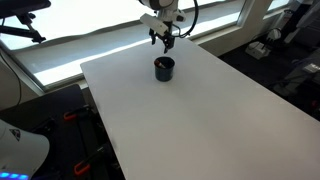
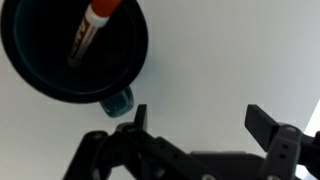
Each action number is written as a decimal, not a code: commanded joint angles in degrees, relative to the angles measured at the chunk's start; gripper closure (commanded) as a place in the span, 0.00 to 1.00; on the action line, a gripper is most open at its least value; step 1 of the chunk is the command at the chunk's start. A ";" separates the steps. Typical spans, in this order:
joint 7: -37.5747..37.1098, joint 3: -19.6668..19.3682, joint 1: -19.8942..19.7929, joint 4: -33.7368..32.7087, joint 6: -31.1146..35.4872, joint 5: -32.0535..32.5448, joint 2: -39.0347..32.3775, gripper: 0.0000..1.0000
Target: Take the marker out of the cup
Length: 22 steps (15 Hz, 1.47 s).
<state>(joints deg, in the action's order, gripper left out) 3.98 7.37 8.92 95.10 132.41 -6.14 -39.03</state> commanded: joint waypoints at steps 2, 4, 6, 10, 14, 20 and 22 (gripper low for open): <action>-6.65 -1.56 2.55 9.08 5.68 3.37 6.13 0.00; -9.28 -2.41 3.94 11.08 5.99 5.79 8.09 0.00; -11.23 -2.81 5.02 12.39 5.29 8.09 9.84 0.00; -13.33 -2.36 5.19 15.20 5.72 9.58 12.35 0.00; -12.95 -1.96 3.87 18.93 7.39 8.04 13.85 0.00; -13.32 -2.24 2.45 25.62 12.48 6.90 16.00 0.00; -14.00 -2.50 2.11 27.50 13.67 6.78 16.88 0.00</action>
<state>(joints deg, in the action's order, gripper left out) -7.79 5.32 11.17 117.71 143.65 1.33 -25.83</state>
